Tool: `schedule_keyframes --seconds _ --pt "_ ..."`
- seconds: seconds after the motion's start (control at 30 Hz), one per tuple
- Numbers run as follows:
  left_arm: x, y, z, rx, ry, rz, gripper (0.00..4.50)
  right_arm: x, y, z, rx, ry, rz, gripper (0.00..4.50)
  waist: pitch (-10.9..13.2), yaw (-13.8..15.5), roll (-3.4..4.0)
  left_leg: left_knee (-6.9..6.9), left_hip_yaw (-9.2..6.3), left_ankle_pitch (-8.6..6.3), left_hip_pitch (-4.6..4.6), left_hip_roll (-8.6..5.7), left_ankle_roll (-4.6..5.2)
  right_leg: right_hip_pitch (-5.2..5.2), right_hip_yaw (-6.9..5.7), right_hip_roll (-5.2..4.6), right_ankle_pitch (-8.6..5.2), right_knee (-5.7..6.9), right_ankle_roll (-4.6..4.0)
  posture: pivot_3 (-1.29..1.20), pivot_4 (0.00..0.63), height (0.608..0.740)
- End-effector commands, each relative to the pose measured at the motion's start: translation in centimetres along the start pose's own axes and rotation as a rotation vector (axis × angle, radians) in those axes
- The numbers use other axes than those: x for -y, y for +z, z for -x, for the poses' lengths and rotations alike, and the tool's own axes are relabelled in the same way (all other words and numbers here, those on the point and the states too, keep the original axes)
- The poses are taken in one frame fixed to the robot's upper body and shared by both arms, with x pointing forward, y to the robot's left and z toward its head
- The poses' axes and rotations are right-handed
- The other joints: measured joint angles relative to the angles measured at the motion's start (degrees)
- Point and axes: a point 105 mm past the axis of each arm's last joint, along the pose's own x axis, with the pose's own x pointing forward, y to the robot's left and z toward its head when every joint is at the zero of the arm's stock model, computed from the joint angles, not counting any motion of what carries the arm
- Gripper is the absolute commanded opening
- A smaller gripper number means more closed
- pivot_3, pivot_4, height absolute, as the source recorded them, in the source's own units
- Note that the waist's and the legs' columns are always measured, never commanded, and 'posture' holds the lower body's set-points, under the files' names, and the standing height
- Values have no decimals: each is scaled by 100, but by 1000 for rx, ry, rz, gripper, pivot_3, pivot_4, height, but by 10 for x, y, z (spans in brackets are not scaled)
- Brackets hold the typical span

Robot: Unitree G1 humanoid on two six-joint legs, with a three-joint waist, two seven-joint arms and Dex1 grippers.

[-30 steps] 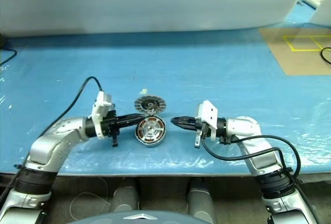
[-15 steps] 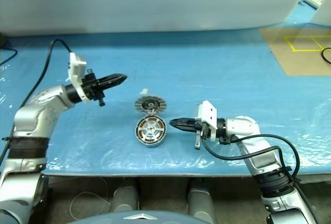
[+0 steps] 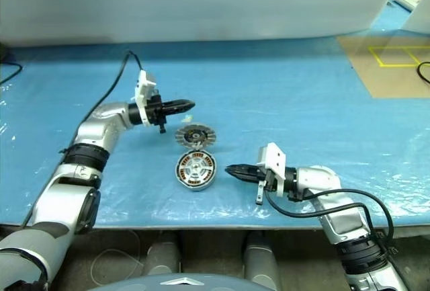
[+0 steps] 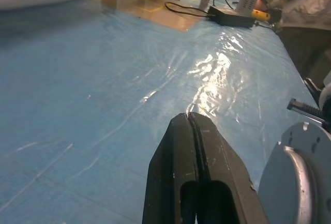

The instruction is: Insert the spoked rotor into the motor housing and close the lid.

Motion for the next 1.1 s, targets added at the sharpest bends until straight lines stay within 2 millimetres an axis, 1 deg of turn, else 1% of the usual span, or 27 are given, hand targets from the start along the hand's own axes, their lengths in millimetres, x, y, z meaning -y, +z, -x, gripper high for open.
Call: schedule_keyframes --seconds 0.03,0.2,0.33,0.43,0.53,0.77,1.03,1.1 --pt "3 12 -12 12 -73 -31 33 0 11 5 32 -28 47 0 2 25 -3 0 -1 0 0 0 0 1 -1 0 0 0 0 0 150 740" --pt "14 6 -26 4 -176 12 33 0 2 9 23 -62 32 0 3 44 -5 -2 -1 0 -2 -1 0 1 0 -1 0 -4 0 0 150 740" --pt "22 -4 -33 -35 -239 50 33 -1 -1 10 19 -78 25 0 4 54 -6 -4 -1 0 -3 -1 0 1 0 -1 0 -6 0 0 150 740" --pt "26 -10 -33 -65 -267 62 33 -1 -1 11 21 -83 26 0 4 56 -6 -5 -1 -1 -3 -1 0 5 0 -1 0 -5 0 0 150 740" --pt "35 -17 -34 -90 -330 82 33 0 0 12 20 -91 29 0 4 72 -6 -5 -1 -1 -2 -1 0 6 0 -2 0 -6 0 0 150 740" --pt "52 -25 -33 -136 -425 103 33 1 0 12 20 -96 36 0 4 119 -7 -11 -1 -1 -2 0 0 4 -2 -2 0 -11 0 0 150 740" --pt "66 -39 -27 -212 -483 76 33 3 2 12 18 -97 46 0 4 118 -6 -14 0 -2 -2 0 0 4 -1 -2 -1 -10 0 0 150 740" --pt "72 -46 -25 -241 -503 54 33 2 2 13 18 -98 47 0 4 118 -6 -14 0 -2 -1 0 0 4 -1 -3 -1 -12 0 0 150 740"
